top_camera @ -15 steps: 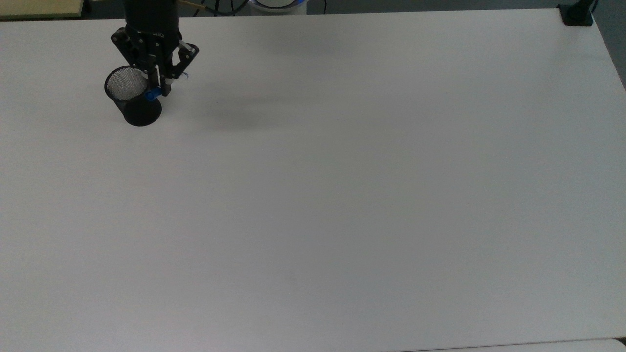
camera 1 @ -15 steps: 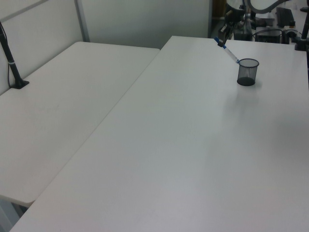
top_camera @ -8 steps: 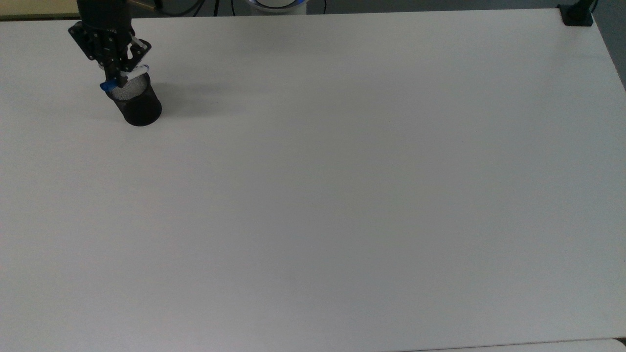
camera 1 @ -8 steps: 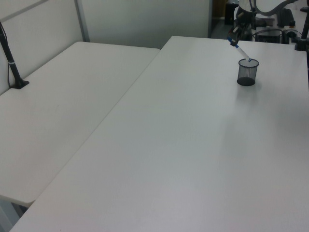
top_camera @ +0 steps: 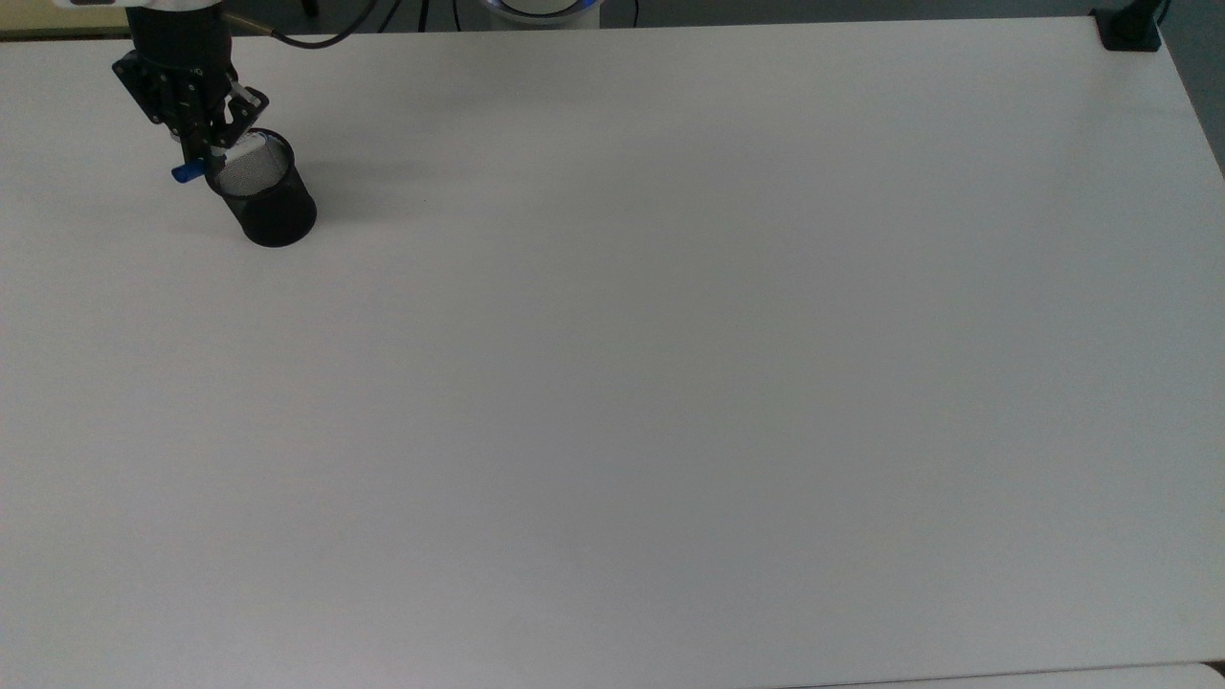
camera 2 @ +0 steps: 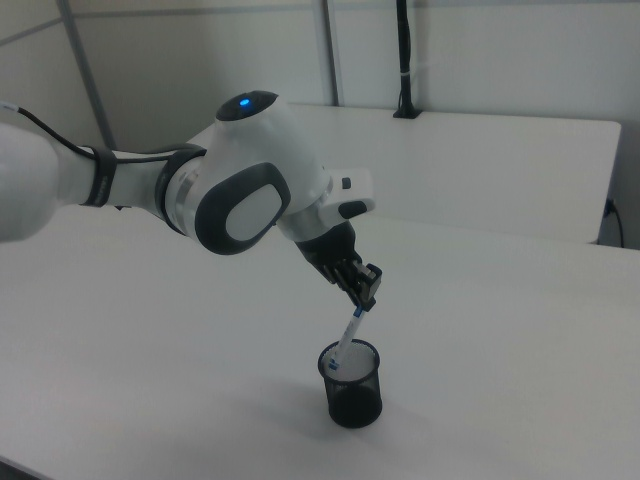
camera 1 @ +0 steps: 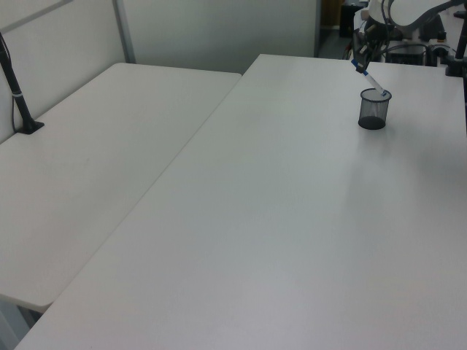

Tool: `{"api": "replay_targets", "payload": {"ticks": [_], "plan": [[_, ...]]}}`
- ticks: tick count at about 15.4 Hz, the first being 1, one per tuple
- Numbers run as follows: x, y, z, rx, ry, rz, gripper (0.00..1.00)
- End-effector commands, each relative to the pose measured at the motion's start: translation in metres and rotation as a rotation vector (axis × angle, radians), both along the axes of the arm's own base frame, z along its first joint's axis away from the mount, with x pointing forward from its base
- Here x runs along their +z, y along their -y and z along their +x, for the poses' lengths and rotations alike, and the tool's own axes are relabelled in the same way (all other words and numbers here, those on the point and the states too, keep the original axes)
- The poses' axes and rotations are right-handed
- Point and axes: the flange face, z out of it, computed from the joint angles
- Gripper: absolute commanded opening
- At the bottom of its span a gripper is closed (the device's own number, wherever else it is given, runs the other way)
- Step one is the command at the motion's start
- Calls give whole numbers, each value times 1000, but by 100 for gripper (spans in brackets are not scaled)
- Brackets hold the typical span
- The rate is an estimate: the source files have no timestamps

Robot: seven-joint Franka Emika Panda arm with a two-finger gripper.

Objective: Insert the marker
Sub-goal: 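Lower the marker tip-first into the mesh cup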

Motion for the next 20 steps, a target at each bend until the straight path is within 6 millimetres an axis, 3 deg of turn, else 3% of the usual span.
{"api": "replay_targets", "payload": {"ticks": [1,5,10,13,16,17,18,20], "plan": [[-8,0,1,16,24,-14,0],[-30,1,6,20,-17,-11,1],[-39,0,3,27,-44,-8,3],[-44,-2,1,26,-77,4,20],[-44,-2,0,18,-83,9,49],[-45,-2,0,16,-84,10,53],[-45,-2,-1,12,-94,15,63],[-42,-2,-2,9,-110,22,71]]}}
